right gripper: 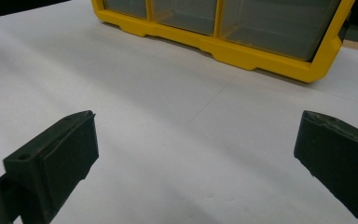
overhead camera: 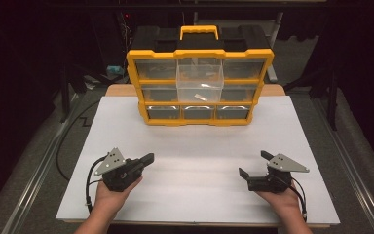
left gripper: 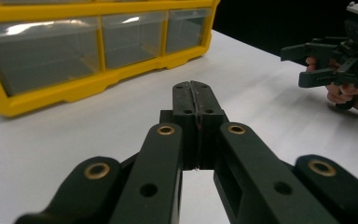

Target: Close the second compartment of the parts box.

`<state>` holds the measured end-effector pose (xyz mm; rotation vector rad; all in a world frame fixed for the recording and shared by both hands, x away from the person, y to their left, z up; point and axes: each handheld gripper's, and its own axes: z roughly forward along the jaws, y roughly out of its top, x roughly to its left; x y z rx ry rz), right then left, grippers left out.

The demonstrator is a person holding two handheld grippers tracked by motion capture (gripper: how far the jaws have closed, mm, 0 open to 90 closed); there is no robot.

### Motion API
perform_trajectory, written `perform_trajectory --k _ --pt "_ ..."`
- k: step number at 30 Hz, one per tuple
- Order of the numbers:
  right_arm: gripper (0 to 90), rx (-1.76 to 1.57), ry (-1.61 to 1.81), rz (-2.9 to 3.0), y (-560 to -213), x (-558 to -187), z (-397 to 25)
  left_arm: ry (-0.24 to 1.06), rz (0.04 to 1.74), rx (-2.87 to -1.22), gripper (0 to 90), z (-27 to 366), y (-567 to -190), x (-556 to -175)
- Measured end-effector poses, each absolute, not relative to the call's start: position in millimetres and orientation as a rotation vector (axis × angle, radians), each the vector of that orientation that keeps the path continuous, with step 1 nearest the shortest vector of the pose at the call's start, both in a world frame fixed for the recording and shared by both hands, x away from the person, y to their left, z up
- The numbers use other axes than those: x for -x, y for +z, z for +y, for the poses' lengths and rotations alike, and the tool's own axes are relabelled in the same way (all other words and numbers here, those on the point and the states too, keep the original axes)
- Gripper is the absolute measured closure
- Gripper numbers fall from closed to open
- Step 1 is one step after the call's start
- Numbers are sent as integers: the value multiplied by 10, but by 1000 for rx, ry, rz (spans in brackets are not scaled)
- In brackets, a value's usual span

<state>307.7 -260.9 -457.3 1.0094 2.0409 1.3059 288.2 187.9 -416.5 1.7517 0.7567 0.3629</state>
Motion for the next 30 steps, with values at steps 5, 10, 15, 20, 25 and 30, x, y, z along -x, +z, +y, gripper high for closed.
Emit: perform_trajectory --k 5,10,15,20,25,30 --pt "0 -1006 1313 2035 -4558 -3071 -2607 365 742 -1748 899 1761 -4074 -2946" --pt "1 -1003 1314 2037 -4558 -3069 -2604 371 727 -1752 899 1648 -4016 -2997" --pt "0 -994 1309 2043 -4558 -3066 -2593 372 719 -1757 899 1529 -3957 -3064" --pt "1 -994 1307 2042 -4555 -3060 -2583 362 708 -1745 899 1430 -3876 -3126" --pt "1 -992 1313 2049 -4558 -3059 -2572 368 698 -1751 899 1349 -3799 -3182" --pt "1 -993 1338 2029 -4531 -3042 -2585 376 702 -1746 899 1276 -3716 -3243"
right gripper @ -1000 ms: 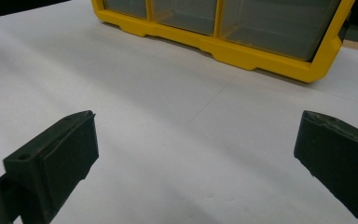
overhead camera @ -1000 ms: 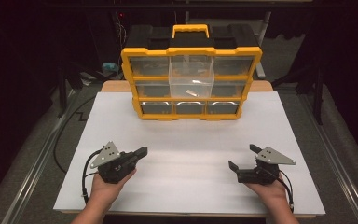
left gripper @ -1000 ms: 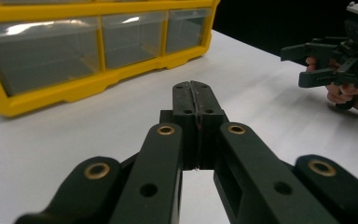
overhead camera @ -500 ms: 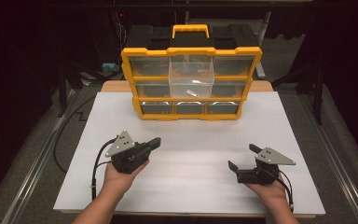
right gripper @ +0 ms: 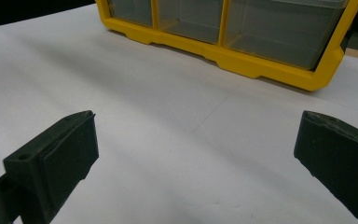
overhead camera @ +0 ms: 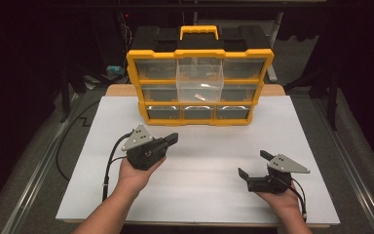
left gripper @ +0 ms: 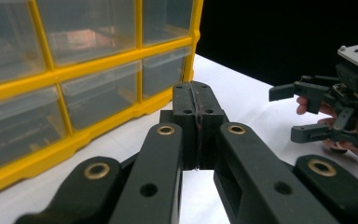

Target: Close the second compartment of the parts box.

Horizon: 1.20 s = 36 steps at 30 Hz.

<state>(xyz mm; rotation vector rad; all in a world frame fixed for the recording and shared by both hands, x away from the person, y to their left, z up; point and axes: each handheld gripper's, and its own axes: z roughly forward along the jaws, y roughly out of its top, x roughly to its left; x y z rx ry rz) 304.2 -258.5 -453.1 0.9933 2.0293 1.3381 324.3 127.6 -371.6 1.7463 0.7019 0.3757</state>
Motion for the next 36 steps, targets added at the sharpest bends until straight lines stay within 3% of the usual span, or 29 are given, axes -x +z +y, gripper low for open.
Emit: perform_trajectory --k 36 --pt "0 -994 1316 2041 -4568 -3069 -2572 410 694 -1725 899 938 -3275 -3653"
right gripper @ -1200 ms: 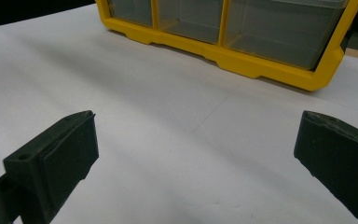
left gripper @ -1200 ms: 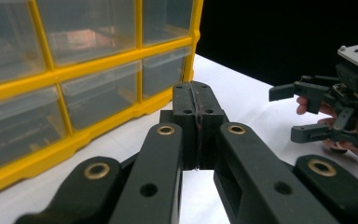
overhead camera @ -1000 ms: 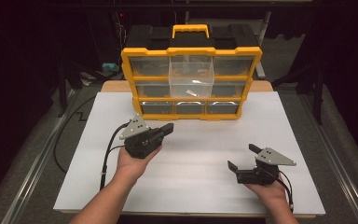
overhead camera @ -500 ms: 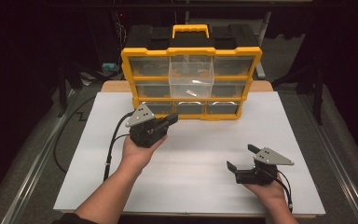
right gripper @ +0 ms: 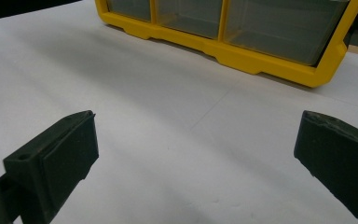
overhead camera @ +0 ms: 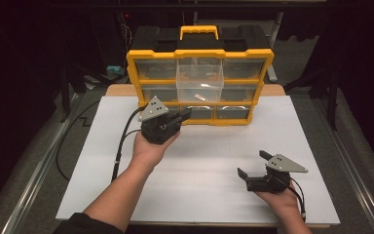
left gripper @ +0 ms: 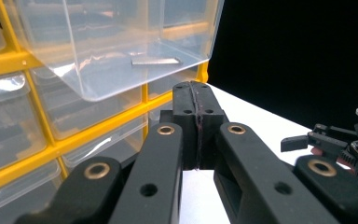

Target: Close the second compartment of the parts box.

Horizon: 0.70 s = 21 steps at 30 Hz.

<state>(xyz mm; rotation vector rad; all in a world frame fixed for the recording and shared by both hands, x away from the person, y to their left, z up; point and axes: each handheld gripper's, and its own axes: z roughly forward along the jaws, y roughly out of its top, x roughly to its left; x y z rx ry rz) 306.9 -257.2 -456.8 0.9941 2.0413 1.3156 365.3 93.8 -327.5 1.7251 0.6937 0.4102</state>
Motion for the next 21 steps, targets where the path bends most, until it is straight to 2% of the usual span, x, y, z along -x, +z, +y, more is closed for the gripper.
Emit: perform_trajectory --k 21 --pt "1 -999 1310 2044 -4572 -3069 -2575 444 668 -1713 899 777 -3002 -3816"
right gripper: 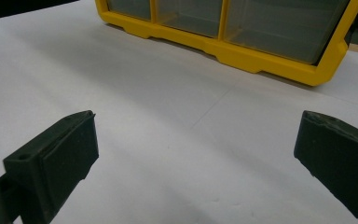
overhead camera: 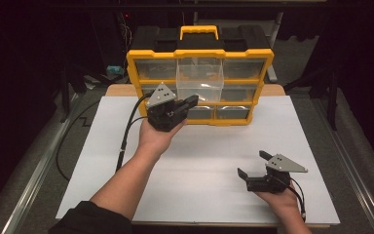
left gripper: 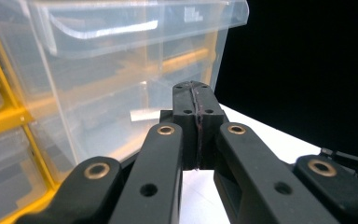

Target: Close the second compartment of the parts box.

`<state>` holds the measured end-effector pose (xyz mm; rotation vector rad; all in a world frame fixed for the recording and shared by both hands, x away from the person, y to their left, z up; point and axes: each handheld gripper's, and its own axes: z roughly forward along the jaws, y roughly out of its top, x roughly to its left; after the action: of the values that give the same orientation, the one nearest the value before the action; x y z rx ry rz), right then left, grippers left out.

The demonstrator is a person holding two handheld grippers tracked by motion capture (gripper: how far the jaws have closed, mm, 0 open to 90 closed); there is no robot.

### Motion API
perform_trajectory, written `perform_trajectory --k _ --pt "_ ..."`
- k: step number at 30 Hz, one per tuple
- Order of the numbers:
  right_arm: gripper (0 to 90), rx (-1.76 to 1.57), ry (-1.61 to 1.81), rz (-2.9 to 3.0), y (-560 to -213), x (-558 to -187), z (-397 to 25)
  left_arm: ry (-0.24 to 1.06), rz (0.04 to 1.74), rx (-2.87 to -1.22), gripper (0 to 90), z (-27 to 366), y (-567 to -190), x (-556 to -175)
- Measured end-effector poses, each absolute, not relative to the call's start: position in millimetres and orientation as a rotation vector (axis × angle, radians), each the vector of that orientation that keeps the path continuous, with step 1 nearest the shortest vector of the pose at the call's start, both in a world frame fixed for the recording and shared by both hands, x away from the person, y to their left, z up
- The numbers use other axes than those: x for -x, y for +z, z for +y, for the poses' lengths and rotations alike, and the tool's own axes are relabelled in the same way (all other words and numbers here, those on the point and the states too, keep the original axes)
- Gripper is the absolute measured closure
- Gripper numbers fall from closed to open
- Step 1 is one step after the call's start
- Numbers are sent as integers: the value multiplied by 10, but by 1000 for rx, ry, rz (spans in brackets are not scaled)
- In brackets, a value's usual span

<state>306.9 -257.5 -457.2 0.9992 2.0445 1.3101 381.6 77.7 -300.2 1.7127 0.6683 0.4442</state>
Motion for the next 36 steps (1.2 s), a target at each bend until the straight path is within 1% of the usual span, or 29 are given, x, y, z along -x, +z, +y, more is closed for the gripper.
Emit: perform_trajectory --k 18,36 --pt "1 -1003 1316 2041 -4570 -3069 -2587 473 667 -1697 899 663 -2872 -3938" --pt "1 -997 1318 2040 -4564 -3068 -2580 498 704 -1693 899 650 -2863 -4118"
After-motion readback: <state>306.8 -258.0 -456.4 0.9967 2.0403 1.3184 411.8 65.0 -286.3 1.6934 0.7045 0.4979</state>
